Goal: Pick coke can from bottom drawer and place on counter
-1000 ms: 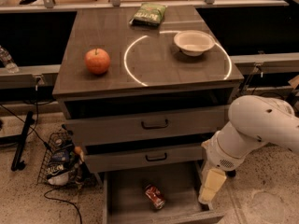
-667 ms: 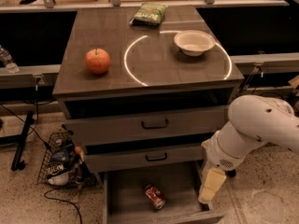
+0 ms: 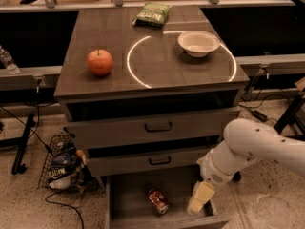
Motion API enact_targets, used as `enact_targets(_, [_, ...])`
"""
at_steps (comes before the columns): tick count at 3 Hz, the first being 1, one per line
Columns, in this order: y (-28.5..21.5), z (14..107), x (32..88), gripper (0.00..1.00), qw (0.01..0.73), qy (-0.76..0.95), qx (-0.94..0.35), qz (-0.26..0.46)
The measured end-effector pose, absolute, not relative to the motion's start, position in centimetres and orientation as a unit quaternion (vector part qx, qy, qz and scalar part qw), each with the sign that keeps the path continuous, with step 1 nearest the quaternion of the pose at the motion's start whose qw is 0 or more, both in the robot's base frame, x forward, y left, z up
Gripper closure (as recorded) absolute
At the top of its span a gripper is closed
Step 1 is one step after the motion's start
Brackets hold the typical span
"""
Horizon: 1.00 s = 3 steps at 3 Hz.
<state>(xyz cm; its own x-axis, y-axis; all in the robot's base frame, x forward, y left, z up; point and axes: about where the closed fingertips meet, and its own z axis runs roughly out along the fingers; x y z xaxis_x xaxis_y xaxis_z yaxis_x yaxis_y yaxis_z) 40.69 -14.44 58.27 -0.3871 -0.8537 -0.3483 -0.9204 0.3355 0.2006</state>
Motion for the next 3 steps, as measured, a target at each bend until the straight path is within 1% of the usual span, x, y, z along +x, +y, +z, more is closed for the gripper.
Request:
enact_targets(1, [-12.3, 50.7, 43.1, 0.0, 0.109, 0.83, -0.504, 0.213])
enact_targets(3, [-10.7, 40.3, 47.8, 0.0, 0.138, 0.857, -0.452, 0.207])
